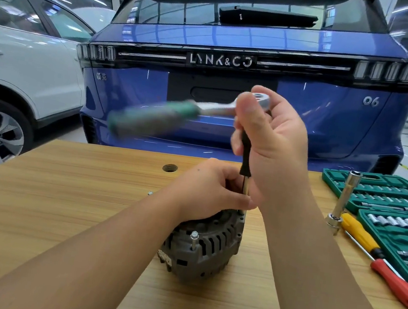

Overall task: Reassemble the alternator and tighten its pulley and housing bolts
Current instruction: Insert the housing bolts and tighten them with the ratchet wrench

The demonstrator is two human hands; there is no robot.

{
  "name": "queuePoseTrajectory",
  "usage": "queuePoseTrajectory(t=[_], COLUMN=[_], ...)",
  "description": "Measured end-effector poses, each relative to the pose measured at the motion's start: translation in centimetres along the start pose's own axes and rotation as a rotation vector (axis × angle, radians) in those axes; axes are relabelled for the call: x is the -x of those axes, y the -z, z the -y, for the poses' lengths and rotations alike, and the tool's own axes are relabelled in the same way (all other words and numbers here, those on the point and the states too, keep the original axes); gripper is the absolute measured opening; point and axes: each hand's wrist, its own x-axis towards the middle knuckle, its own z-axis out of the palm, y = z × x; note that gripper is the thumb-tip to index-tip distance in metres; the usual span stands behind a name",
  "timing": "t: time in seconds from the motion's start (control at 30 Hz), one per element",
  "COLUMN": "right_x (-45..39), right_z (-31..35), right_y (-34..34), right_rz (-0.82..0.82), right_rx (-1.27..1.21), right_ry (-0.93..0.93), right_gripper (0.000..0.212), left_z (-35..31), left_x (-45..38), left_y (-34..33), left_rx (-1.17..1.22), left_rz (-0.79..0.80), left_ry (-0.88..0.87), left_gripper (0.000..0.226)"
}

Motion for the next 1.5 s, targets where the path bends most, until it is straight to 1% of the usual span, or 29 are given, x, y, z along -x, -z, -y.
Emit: queuePoseTrajectory(t=[0.07, 0.13, 0.2, 0.23, 0.33, 0.4, 0.43, 0.5, 0.53, 0.6, 0.63, 0.7, 0.77, 0.9, 0.97, 1.03, 1.13, 1.2, 1.27, 1.3, 1.4, 1.43, 1.5], right_x=[-0.1, -0.3, -0.5, -0.5, -0.4, -0.3, -0.3, -0.3, -0.3, -0.5, -0.5, -0.4, -0.2, -0.2, -0.1, 0.0, 0.0, -0.1, -0.1, -0.2, 0.1, 0.1, 0.3], right_z=[0.1, 0.5, 0.8, 0.7, -0.1, -0.7, -0.9, -0.9, -0.8, -0.6, -0.5, -0.3, -0.2, -0.3, -0.2, 0.1, 0.1, 0.4, 0.7, 0.8, 0.1, -0.3, -0.8], right_y=[0.0, 0.6, 1.2, 1.2, 0.7, 0.4, 0.4, 0.4, 0.5, 0.7, 0.7, 0.8, 0.9, 0.5, 0.3, 0.1, -0.1, 0.2, 0.4, 0.4, -0.1, -0.3, -0.7], right_rz=[-0.115, -0.159, -0.105, -0.067, 0.031, 0.079, 0.112, 0.172, 0.175, 0.155, 0.16, 0.222, 0.26, 0.201, 0.156, 0.051, -0.143, -0.176, -0.118, -0.082, 0.013, 0.041, 0.104], right_rx=[0.135, 0.115, 0.058, 0.066, 0.145, 0.151, 0.123, 0.056, 0.04, 0.007, -0.036, -0.153, -0.196, -0.035, -0.071, -0.071, 0.132, 0.154, 0.127, 0.132, 0.189, 0.201, 0.176], right_ry=[0.041, 0.021, 0.008, 0.034, 0.21, 0.253, 0.245, 0.212, 0.195, 0.155, 0.106, -0.006, -0.036, -0.033, -0.043, -0.014, 0.054, 0.032, 0.022, 0.048, 0.219, 0.254, 0.262], right_gripper=[0.032, 0.024, 0.025, 0.028, 0.041, 0.053, 0.058, 0.058, 0.058, 0.06, 0.059, 0.049, 0.04, 0.057, 0.056, 0.049, 0.02, 0.02, 0.028, 0.031, 0.04, 0.044, 0.054], left_z=[-0.1, -0.2, -0.1, 0.0, 0.1, 0.2, 0.3, 0.4, 0.5, 0.7, 0.9, 1.3, 1.7, 2.1, 1.7, 0.9, 0.0, -0.2, -0.1, 0.0, 0.2, 0.2, 0.9], left_x=[0.0, 0.0, -0.1, -0.1, -0.2, -0.1, -0.1, -0.2, -0.2, -0.5, -0.6, -0.8, -0.9, -1.1, -0.9, -0.5, -0.1, -0.1, -0.1, -0.1, 0.1, 0.2, 0.0], left_y=[0.0, 0.0, 0.0, 0.0, 0.0, -0.1, -0.1, -0.1, -0.2, -0.2, -0.3, -0.6, -0.9, -0.6, -0.3, 0.0, 0.0, 0.0, 0.1, 0.1, 0.0, 0.0, 0.0], left_rx=[-0.017, -0.024, -0.051, -0.056, -0.038, -0.018, -0.005, 0.014, 0.034, 0.052, 0.059, 0.079, 0.049, -0.061, -0.042, 0.009, -0.001, -0.008, -0.019, -0.03, 0.002, 0.011, -0.042], left_rz=[0.019, 0.025, 0.027, 0.022, 0.004, -0.009, -0.013, -0.004, 0.011, 0.038, 0.043, -0.003, -0.076, -0.076, -0.055, -0.014, 0.02, 0.014, 0.012, 0.013, 0.005, -0.014, -0.069], left_ry=[0.018, 0.026, 0.043, 0.048, 0.034, 0.028, 0.026, 0.015, 0.012, 0.022, 0.02, -0.011, -0.052, -0.037, -0.03, -0.009, -0.006, -0.003, 0.021, 0.03, 0.016, 0.0, 0.018], left_gripper=[0.008, 0.008, 0.009, 0.009, 0.007, 0.007, 0.008, 0.011, 0.015, 0.03, 0.034, 0.03, 0.021, 0.007, 0.011, 0.012, 0.006, 0.01, 0.011, 0.01, 0.008, 0.012, 0.031])
